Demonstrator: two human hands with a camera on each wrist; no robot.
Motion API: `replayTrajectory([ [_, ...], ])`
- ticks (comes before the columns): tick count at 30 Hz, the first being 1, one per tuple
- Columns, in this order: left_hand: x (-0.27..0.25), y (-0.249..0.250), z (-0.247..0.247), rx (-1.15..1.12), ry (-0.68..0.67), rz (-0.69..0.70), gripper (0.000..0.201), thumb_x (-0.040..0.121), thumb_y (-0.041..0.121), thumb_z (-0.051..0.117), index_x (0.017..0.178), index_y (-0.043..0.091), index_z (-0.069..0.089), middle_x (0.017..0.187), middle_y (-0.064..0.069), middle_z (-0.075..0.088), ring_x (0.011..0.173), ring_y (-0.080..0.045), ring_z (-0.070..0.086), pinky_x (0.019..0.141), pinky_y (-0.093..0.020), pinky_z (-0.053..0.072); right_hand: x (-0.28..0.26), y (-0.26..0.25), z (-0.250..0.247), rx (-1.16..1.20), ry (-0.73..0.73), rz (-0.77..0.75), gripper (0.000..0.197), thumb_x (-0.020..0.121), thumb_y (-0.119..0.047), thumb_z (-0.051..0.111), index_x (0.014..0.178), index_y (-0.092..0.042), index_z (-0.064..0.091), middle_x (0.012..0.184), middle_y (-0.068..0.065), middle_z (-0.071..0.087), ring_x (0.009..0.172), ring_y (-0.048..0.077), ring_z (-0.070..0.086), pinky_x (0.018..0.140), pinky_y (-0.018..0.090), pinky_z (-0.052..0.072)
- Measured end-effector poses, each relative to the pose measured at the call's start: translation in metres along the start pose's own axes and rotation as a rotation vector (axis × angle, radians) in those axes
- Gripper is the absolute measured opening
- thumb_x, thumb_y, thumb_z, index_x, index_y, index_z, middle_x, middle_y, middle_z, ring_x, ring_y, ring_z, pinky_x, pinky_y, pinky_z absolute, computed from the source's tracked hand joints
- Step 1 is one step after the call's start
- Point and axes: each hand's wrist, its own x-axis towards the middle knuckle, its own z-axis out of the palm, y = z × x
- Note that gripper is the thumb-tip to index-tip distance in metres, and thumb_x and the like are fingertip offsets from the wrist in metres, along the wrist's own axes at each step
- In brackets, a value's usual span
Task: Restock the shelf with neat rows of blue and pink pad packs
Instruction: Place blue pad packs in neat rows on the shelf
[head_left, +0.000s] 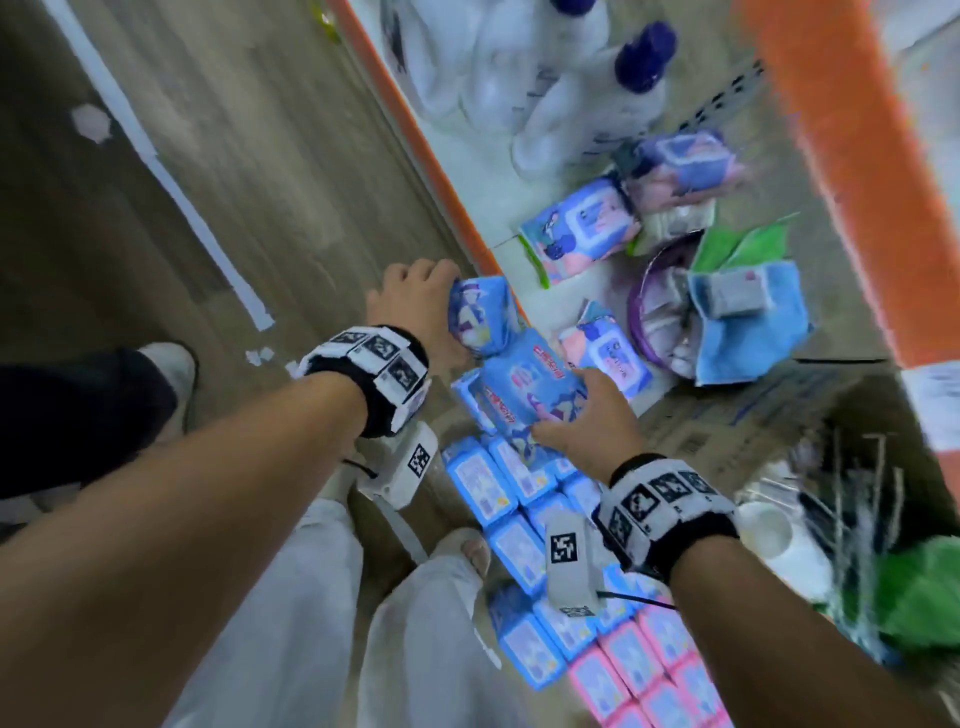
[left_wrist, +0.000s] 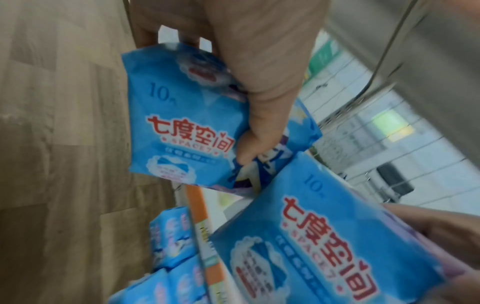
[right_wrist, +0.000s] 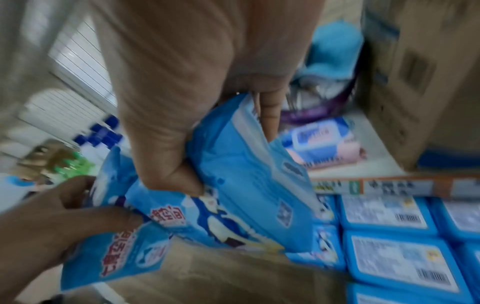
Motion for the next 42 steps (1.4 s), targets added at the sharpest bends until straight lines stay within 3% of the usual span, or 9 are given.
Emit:
replayTrajectory([
  [3, -0.060, 0.040, -0.074, -0.050, 0.049, 0.036, 0.076, 0.059, 0.039, 0.079, 0.123, 0.021, 0.044, 0.127, -0.003, 0.046, 0.121, -0.028, 0.037, 0.093, -0.043, 0.040, -0.075, -0.047, -0.061, -0.012, 0.082, -0.087, 0.040, 0.059, -0.015, 0.078, 0.077, -0.031, 0.046, 0.080, -0.014, 0.050, 0.072, 0.008, 0.050, 0.059, 0.019, 0.036],
  [8, -0.153, 0.103, -0.195, -0.042, 0.183, 0.263, 0.073, 0.055, 0.039, 0.081, 0.117, 0.016, 0.051, 0.119, -0.004, 0.053, 0.116, -0.030, 0.043, 0.093, -0.044, 0.040, -0.200, -0.113, -0.149, -0.058, 0.144, -0.244, 0.044, 0.062, -0.019, 0.076, 0.098, -0.021, 0.050, 0.094, -0.001, 0.052, 0.087, 0.015, 0.053, 0.071, 0.024, 0.039],
  [13, -0.224, 0.178, -0.299, -0.042, 0.420, 0.469, 0.062, 0.055, 0.040, 0.069, 0.111, 0.013, 0.061, 0.105, -0.008, 0.060, 0.102, -0.033, 0.051, 0.086, -0.039, 0.041, -0.305, -0.154, -0.229, -0.033, 0.355, -0.421, 0.052, 0.057, -0.021, 0.078, 0.096, -0.033, 0.045, 0.086, -0.020, 0.043, 0.087, 0.008, 0.048, 0.068, 0.018, 0.033],
  [15, -0.249, 0.211, -0.334, -0.041, 0.437, 0.560, 0.054, 0.054, 0.040, 0.077, 0.100, 0.016, 0.062, 0.094, -0.005, 0.061, 0.094, -0.030, 0.056, 0.079, -0.036, 0.043, -0.338, -0.163, -0.257, -0.050, 0.431, -0.486, 0.052, 0.053, -0.027, 0.078, 0.091, -0.036, 0.043, 0.084, -0.018, 0.044, 0.085, 0.010, 0.046, 0.064, 0.020, 0.032],
  [18, -0.281, 0.263, -0.380, -0.004, 0.440, 0.750, 0.063, 0.043, 0.058, 0.061, 0.087, 0.013, 0.063, 0.080, -0.005, 0.062, 0.076, -0.028, 0.059, 0.073, -0.034, 0.042, -0.380, -0.169, -0.298, -0.020, 0.523, -0.524, 0.049, 0.044, -0.044, 0.065, 0.086, -0.045, 0.042, 0.090, -0.016, 0.049, 0.083, 0.007, 0.050, 0.064, 0.017, 0.038],
  [22, -0.303, 0.329, -0.419, 0.018, 0.415, 0.831, 0.075, 0.041, 0.056, 0.076, 0.101, 0.014, 0.061, 0.093, -0.006, 0.063, 0.086, -0.026, 0.057, 0.076, -0.032, 0.043, -0.420, -0.172, -0.346, 0.042, 0.666, -0.533, 0.049, 0.042, -0.038, 0.066, 0.085, -0.043, 0.044, 0.094, -0.012, 0.055, 0.081, 0.004, 0.056, 0.066, 0.013, 0.042],
  [32, -0.265, 0.428, -0.446, 0.394, 0.434, 0.729, 0.068, 0.059, 0.034, 0.078, 0.121, 0.028, 0.052, 0.115, -0.004, 0.055, 0.109, -0.030, 0.047, 0.088, -0.041, 0.045, -0.419, -0.181, -0.435, 0.079, 0.879, -0.421, 0.040, 0.064, -0.023, 0.074, 0.097, -0.018, 0.052, 0.103, 0.007, 0.056, 0.094, 0.023, 0.056, 0.073, 0.032, 0.046],
  [37, -0.217, 0.450, -0.435, 0.595, 0.328, 0.670, 0.068, 0.082, 0.033, 0.060, 0.142, 0.034, 0.028, 0.148, -0.002, 0.029, 0.135, -0.030, 0.024, 0.108, -0.048, 0.030, -0.376, -0.191, -0.466, -0.264, 0.702, -0.213, 0.042, 0.077, -0.021, 0.066, 0.115, -0.010, 0.050, 0.112, 0.013, 0.056, 0.108, 0.030, 0.048, 0.077, 0.027, 0.035],
  [42, -0.171, 0.478, -0.438, 0.723, 0.257, 0.758, 0.070, 0.087, 0.037, 0.058, 0.146, 0.027, 0.022, 0.147, -0.011, 0.031, 0.133, -0.030, 0.032, 0.109, -0.036, 0.026, -0.344, -0.207, -0.488, -0.439, 0.664, -0.036, 0.065, 0.085, -0.019, 0.056, 0.142, -0.014, 0.025, 0.132, 0.015, 0.046, 0.123, 0.031, 0.037, 0.097, 0.032, 0.033],
])
